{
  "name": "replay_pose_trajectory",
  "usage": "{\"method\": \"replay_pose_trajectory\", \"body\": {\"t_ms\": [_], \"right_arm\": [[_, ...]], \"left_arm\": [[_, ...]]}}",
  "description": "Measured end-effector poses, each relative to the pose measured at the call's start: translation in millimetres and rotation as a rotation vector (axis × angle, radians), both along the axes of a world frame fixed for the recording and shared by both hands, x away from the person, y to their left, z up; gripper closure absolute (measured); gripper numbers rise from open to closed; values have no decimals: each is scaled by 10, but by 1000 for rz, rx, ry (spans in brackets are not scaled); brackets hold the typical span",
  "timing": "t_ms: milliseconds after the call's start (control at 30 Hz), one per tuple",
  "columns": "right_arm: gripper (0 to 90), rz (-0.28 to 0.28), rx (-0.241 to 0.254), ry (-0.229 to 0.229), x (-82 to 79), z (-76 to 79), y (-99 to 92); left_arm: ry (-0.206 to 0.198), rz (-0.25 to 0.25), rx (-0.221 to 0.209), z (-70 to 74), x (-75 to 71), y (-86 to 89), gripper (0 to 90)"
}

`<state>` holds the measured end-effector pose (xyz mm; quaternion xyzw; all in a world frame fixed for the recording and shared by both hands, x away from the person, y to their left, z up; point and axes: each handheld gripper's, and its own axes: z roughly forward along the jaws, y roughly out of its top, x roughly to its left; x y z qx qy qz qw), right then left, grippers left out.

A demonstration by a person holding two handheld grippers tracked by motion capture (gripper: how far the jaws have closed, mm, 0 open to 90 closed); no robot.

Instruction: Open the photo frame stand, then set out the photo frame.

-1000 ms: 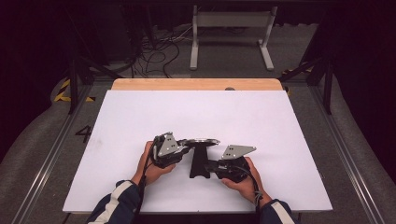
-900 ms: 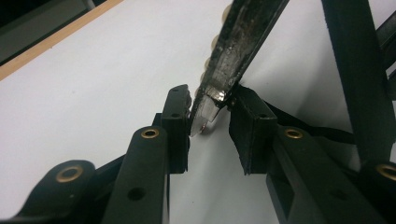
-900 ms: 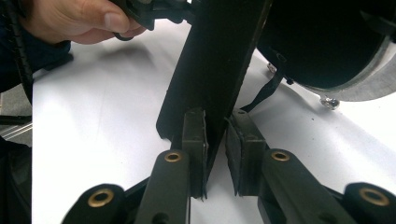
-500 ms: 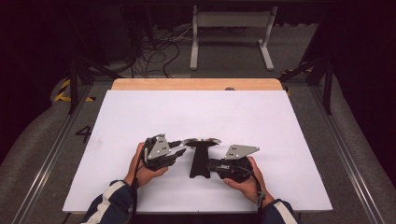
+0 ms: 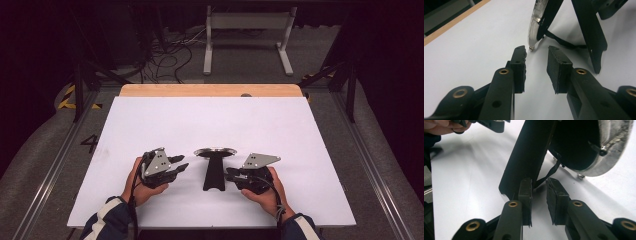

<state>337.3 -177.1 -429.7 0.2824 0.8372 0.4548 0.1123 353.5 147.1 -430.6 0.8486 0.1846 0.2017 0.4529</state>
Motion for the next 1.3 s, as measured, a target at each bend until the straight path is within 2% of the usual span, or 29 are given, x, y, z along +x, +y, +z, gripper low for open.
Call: {"method": "replay_pose_trajectory", "body": {"t_ms": [100, 200, 367, 567, 700, 767, 833, 1000, 1100, 1300], "right_arm": [[764, -5, -3, -11, -10, 24, 0], [796, -15, 6, -39, -34, 92, -13], [852, -29, 7, -67, -58, 141, -7], [900, -50, 20, -113, -107, 196, 13], [900, -57, 41, -139, -140, 239, 43], [900, -65, 44, -152, -156, 254, 84], [900, -65, 52, -159, -173, 267, 138], [900, -64, 111, -148, -195, 242, 322], [900, -66, 87, -171, -224, 198, 434], [900, -72, 72, -169, -264, 88, 640]], "left_arm": [[1, 10, 0, -10, 9, 18, 689], [24, 12, -24, -44, 86, -2, 687], [20, 8, -29, -47, 167, -40, 687], [25, 22, -35, -50, 172, -24, 701], [26, 24, -54, -40, 187, -32, 633], [37, 27, -69, -37, 226, -52, 527], [55, 30, -82, -56, 268, -84, 487], [65, 17, -66, -109, 383, -226, 461], [62, 14, -67, -121, 416, -279, 458], [82, 8, -74, -165, 462, -377, 469]]}}
